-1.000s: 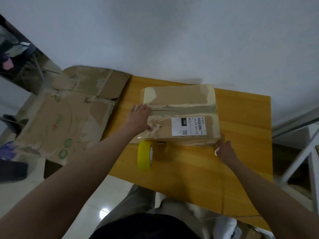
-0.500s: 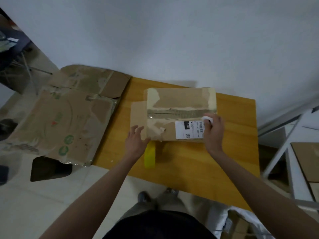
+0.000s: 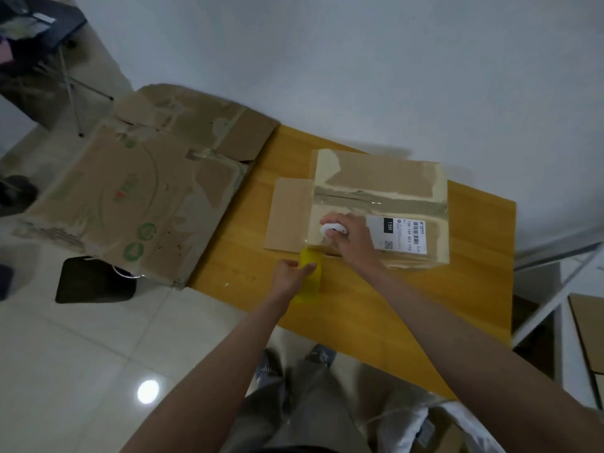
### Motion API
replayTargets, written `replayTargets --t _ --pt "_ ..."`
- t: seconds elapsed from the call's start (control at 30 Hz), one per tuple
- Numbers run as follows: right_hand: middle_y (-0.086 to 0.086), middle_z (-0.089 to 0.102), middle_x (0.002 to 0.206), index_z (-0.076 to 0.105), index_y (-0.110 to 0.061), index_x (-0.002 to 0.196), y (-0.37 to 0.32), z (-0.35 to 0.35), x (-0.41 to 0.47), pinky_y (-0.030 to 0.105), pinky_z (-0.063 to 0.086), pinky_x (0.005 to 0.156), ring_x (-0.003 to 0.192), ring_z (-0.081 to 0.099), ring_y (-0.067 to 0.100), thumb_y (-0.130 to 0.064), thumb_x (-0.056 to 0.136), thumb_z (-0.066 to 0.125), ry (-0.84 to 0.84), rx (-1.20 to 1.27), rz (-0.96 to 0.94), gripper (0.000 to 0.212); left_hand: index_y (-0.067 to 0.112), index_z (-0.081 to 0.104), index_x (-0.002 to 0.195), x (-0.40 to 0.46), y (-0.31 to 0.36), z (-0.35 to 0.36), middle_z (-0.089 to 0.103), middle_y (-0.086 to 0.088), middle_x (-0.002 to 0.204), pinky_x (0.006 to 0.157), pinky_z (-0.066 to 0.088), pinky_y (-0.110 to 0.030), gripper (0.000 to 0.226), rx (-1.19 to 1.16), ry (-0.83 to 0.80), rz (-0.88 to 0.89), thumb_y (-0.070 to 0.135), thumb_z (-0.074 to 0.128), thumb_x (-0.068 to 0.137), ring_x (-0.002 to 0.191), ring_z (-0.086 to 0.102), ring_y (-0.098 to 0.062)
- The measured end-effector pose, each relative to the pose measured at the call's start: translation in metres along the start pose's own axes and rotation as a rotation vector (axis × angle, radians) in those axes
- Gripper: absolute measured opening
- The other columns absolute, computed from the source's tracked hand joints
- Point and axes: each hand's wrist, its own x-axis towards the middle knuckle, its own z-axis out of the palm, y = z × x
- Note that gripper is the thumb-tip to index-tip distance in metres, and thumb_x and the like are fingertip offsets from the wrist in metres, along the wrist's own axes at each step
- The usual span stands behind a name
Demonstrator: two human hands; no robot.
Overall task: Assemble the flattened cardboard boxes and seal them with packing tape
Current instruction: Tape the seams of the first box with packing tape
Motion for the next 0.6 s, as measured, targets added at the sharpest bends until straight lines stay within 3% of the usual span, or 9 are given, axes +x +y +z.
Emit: replayTargets --t 0.1,0.23,0.3,0.4,0.53,0.6 --pt "0.004 0.067 0.104 0.074 -0.019 0.107 -0.004 0.002 0.006 0.019 0.048 0.082 0.095 0.061 0.008 -0.009 0.091 0.065 0.031 0.041 -0.017 0.021 0.012 0.042 0.138 0.0 -0.001 -0.002 0.055 -0.011 0.131 0.083 0.042 -0.036 0.064 -0.101 0.002 0.028 0.036 0.074 0.088 0.111 0.054 -0.025" --pt "-0.008 0.068 0.097 0.074 -0.033 0.105 -0.008 0.018 -0.002 0.033 0.043 0.087 0.096 0.056 0.009 -0.03 0.089 0.067 0.099 -0.116 -0.157 0.018 0.019 0.037 0.138 -0.002 -0.006 -0.011 0.062 -0.01 0.116 0.087 0.048 -0.038 0.067 -0.158 -0.048 0.073 0.036 0.076 0.086 0.106 0.058 -0.023" --pt "-0.008 0.066 0.095 0.075 -0.025 0.109 -0.014 0.021 -0.01 0.023 0.042 0.08 0.087 0.055 -0.001 -0.02 0.092 0.066 0.077 -0.085 -0.168 0.02 0.02 0.037 0.138 -0.004 -0.007 -0.015 0.061 -0.008 0.115 0.095 0.049 -0.043 0.069 -0.195 -0.072 0.063 0.037 0.077 0.085 0.108 0.059 -0.023" --pt "0.001 0.063 0.1 0.071 -0.014 0.117 -0.017 0.02 -0.015 0.012 0.039 0.076 0.083 0.05 -0.002 -0.002 0.096 0.056 0.038 -0.147 -0.216 0.029 0.019 0.038 0.14 -0.008 -0.007 -0.015 0.061 -0.007 0.116 0.102 0.048 -0.049 0.071 -0.213 -0.087 0.047 0.037 0.078 0.084 0.111 0.059 -0.024" --pt "0.006 0.061 0.106 0.069 -0.011 0.111 -0.016 0.015 -0.013 0.032 0.046 0.08 0.093 0.058 0.02 0.002 0.094 0.049 -0.022 -0.255 -0.224 0.029 0.016 0.039 0.14 -0.012 -0.004 -0.015 0.061 -0.01 0.118 0.101 0.049 -0.05 0.072 -0.241 -0.091 0.032 0.036 0.079 0.084 0.112 0.059 -0.026" --pt "0.005 0.059 0.102 0.068 -0.012 0.104 -0.014 0.013 -0.014 0.033 0.043 0.077 0.089 0.056 0.022 0.0 0.091 0.051 -0.044 -0.301 -0.226 0.025 0.017 0.039 0.139 -0.014 -0.001 -0.016 0.06 -0.009 0.117 0.101 0.049 -0.05 0.071 -0.24 -0.089 0.03 0.035 0.079 0.084 0.111 0.059 -0.026"
